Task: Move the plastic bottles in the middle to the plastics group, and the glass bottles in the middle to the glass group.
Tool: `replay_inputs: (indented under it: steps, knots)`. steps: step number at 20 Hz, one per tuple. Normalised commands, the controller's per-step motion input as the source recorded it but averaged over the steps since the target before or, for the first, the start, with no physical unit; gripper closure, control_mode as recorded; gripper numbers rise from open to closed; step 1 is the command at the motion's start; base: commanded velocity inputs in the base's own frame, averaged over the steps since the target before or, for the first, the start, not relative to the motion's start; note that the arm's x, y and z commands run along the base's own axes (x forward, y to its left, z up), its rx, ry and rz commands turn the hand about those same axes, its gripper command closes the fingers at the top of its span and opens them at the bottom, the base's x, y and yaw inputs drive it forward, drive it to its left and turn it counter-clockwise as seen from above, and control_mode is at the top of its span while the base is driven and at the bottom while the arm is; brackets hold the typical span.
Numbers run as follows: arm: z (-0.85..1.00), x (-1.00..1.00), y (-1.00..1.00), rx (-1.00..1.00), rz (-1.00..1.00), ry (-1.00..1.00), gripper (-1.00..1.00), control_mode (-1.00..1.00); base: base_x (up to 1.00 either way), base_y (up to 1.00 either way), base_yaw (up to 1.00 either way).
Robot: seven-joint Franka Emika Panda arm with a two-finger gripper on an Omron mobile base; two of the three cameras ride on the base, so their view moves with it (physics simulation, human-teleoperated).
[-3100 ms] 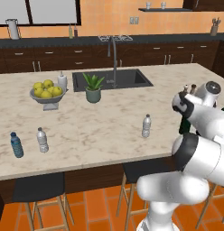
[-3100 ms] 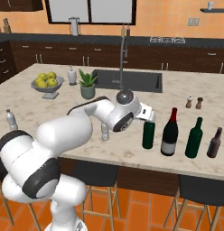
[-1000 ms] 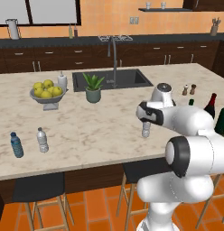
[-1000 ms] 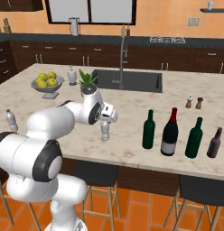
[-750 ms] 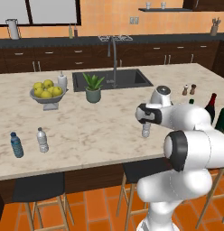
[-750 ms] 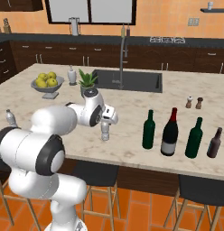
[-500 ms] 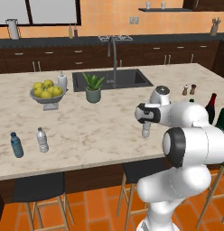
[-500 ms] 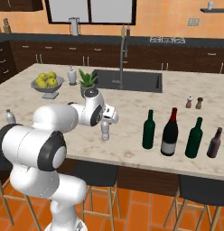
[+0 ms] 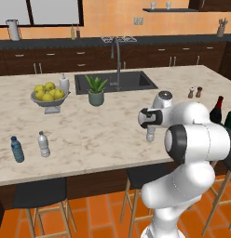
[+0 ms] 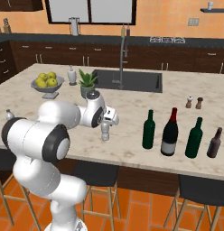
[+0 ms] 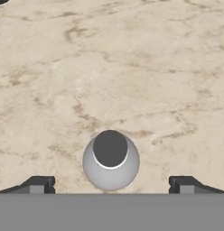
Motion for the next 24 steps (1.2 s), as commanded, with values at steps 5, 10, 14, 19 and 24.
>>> replay_inputs:
  steps: [5,10,14,19,24]
  knots:
    - [-0.05,0.11,0.00,0.00,0.00,0.00,-1.00,-1.00,0.00,0.00,0.00]
    - [-0.03,0.14,0.00,0.00,0.00,0.00,-1.00,-1.00,0.00,0.00,0.00]
    - [-0.09,0.09,0.00,0.00,0.00,0.00,-1.00,-1.00,0.00,0.00,0.00]
    - [-0.02,0.01,0.00,0.00,0.00,0.00,-1.00,-1.00,0.00,0.00,0.00]
    - [0.00,0.00,0.00,0.00,0.00,0.00,1.00,-1.00,0.00,0.00,0.00]
